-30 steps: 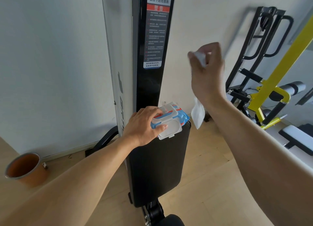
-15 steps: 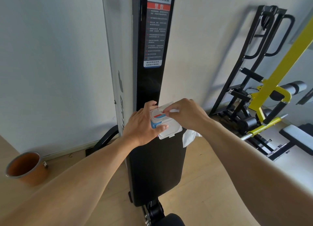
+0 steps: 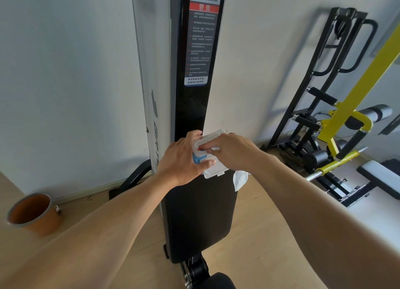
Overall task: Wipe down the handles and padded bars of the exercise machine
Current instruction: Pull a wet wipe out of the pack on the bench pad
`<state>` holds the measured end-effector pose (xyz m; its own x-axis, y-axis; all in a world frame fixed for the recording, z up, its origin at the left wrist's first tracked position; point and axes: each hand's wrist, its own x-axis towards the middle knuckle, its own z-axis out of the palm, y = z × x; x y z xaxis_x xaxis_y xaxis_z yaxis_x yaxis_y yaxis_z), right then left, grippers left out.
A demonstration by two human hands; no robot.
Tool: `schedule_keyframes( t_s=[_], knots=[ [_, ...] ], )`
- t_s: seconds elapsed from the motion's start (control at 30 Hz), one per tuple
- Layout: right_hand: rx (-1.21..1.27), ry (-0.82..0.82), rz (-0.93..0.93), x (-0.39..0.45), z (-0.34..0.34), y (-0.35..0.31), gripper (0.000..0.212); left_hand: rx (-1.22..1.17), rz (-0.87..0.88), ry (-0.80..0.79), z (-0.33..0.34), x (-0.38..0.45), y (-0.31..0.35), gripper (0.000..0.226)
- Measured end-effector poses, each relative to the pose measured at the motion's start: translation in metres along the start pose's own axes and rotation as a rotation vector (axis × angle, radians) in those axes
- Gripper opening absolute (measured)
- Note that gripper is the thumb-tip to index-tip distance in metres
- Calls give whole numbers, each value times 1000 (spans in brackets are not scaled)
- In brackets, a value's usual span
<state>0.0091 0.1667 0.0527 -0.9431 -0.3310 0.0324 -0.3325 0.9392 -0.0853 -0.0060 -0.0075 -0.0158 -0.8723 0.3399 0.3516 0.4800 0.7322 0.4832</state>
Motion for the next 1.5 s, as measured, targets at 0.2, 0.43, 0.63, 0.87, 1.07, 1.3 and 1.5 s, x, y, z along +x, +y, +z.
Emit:
schedule_keyframes(
  t_s=[0.2,0.43,0.63,0.87,1.07,1.3,1.5],
  knots=[
    [353,212,257,-5,-11,23,23,-24,64,39,-2,-3,2,67],
    [121,-352,356,-35,-14,55,15,-113,122,44,-2,-7,-1,95],
    [899,-20,409,-34,-19,34,21,-106,92,41,-4,-9,2,95],
    [568,230,329,-14,-13,10,20,-132,27,61,-4,-8,4,108],
    [349,141,324,-7,3,4,26,-34,91,82,3,-6,-3,84],
    [221,137,339,-8,7,-1,30,-9,103,101,6,-4,-5,71],
    [496,99,364,-17,2,1,33,-70,120,199,3,-7,-2,86]
  ],
)
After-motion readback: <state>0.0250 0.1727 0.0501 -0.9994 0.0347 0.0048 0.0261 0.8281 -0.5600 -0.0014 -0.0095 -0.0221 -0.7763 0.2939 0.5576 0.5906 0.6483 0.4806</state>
